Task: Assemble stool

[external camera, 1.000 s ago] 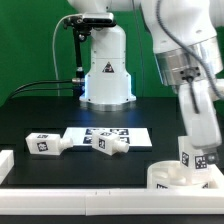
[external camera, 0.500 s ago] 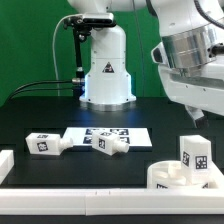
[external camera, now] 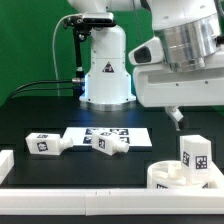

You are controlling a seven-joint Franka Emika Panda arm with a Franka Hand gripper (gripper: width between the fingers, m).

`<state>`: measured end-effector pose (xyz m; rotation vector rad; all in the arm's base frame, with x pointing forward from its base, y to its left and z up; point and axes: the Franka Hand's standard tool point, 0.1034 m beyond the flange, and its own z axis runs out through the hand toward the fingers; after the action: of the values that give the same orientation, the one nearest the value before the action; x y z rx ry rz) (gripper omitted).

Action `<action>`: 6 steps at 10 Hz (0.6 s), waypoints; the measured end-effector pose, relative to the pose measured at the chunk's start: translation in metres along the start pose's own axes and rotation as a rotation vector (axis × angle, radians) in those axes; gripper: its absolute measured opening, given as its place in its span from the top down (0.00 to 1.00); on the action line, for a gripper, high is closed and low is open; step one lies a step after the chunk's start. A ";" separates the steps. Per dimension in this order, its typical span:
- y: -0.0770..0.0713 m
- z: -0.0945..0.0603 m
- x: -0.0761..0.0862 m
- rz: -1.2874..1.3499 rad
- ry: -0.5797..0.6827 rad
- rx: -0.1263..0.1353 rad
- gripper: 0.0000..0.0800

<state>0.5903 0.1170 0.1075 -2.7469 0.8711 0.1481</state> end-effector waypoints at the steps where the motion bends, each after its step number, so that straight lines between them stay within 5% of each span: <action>1: 0.003 -0.002 0.003 -0.153 0.014 -0.028 0.19; 3: 0.004 0.005 0.002 -0.446 0.017 -0.082 0.19; 6: 0.006 0.005 0.004 -0.619 0.010 -0.084 0.19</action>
Offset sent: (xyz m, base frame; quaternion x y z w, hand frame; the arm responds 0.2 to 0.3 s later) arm 0.0000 0.0000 0.0000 0.0000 0.0000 -0.1938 0.9810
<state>0.5900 0.1114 0.1007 -2.9477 -0.0116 0.0513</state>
